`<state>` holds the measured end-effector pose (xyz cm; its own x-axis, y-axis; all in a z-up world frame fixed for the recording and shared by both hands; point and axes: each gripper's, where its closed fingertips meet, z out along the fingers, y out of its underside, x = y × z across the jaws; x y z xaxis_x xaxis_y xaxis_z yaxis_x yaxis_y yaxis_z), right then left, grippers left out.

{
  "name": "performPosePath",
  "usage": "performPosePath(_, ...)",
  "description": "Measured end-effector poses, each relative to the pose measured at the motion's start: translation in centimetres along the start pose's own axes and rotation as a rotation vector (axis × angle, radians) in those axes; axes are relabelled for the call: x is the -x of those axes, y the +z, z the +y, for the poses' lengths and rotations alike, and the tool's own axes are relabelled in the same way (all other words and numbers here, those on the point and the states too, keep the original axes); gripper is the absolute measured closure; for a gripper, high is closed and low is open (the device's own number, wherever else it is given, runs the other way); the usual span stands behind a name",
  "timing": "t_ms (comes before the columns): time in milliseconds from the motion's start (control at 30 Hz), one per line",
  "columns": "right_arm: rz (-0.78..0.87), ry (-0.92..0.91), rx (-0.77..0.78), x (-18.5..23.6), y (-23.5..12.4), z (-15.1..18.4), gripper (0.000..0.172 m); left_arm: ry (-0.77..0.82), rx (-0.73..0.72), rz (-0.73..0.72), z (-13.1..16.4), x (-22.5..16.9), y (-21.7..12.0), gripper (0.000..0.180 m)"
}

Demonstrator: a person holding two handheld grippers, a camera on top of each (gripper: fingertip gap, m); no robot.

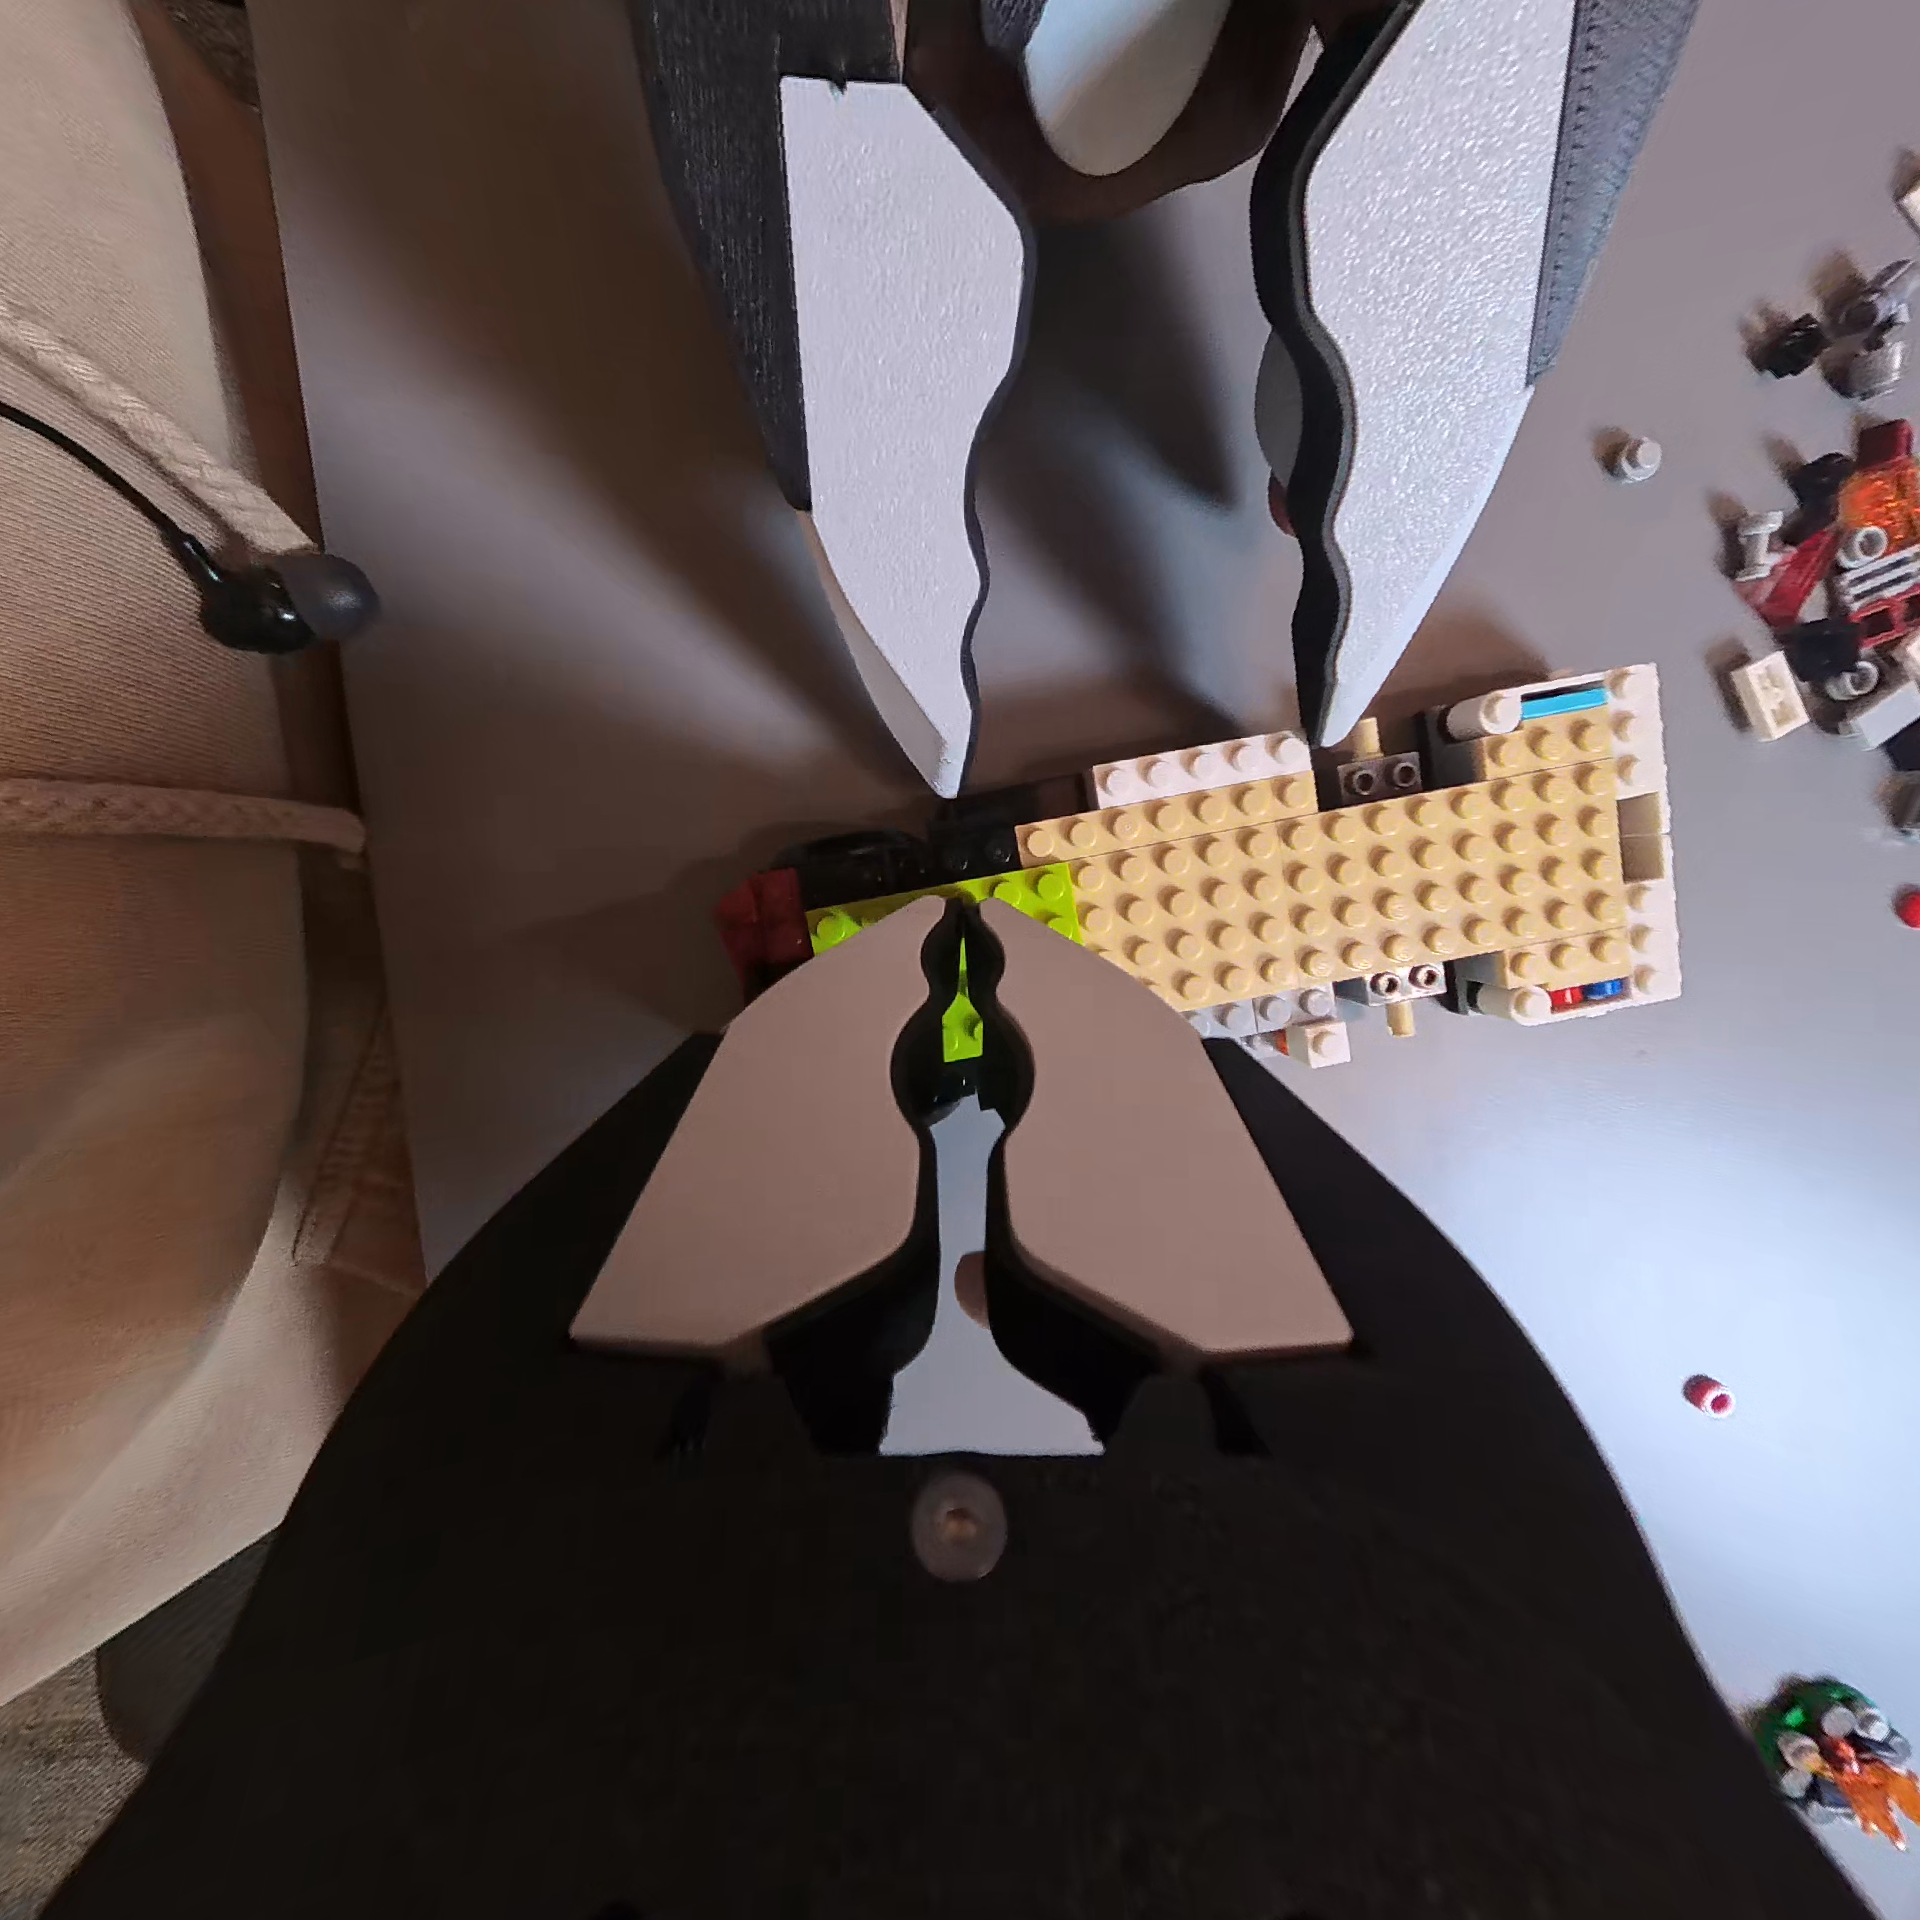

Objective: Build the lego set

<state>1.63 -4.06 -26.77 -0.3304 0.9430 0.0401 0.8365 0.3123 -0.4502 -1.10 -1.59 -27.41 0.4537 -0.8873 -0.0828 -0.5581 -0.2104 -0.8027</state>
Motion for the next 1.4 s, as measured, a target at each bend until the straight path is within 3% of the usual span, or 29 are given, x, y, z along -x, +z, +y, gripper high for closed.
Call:
performPosePath(200,0.018,0.06,-0.073,-0.1,0.3,-0.6,0.171,-0.009,-0.006,0.002,0.1,0.2,-0.1,0.115)
performPosePath(333,0.031,0.177,-0.401,-1.6,-2.5,-2.0,0.143,-0.016,-0.012,-0.047,0.2,1.5,-0.7,0.118)
performPosePath(433,0.026,0.257,-0.644,-1.4,-6.2,-2.1,0.141,-0.039,-0.024,-0.085,0.2,2.6,-1.5,0.119)
performPosePath(600,0.145,0.315,-0.527,0.0,-3.9,2.4,0.136,-0.004,0.041,0.104,1.2,-0.2,-2.0,0.156)
performPosePath(700,0.15,0.31,-0.46,1.2,-2.4,2.9,0.137,0.044,0.085,0.184,1.8,-2.0,-1.3,0.16)
performPosePath(867,0.144,0.266,-0.4,1.7,-1.3,2.3,0.149,0.076,0.098,0.068,1.4,-0.6,-0.1,0.156)
performPosePath(1033,0.069,0.203,-0.487,3.6,-0.3,-1.3,0.148,0.002,0.083,-0.198,1.9,5.3,-1.4,0.156)
performPosePath(1100,0.05,0.178,-0.547,3.9,-1.1,-2.2,0.148,-0.057,0.019,-0.177,1.2,5.5,-2.4,0.156)
performPosePath(1200,0.145,0.146,-0.567,1.8,-3.5,-1.0,0.147,-0.103,-0.03,-0.054,0.2,3.7,-3.5,0.141)
performPosePath(1300,0.216,0.078,-0.482,-0.5,-5.2,1.3,0.14,-0.19,0.008,0.147,0.0,0.0,-3.6,0.093)
performPosePath(1400,0.214,0.01,-0.377,-3.1,-5.3,2.7,0.127,-0.166,0.126,0.19,1.1,-2.5,-2.2,0.073)
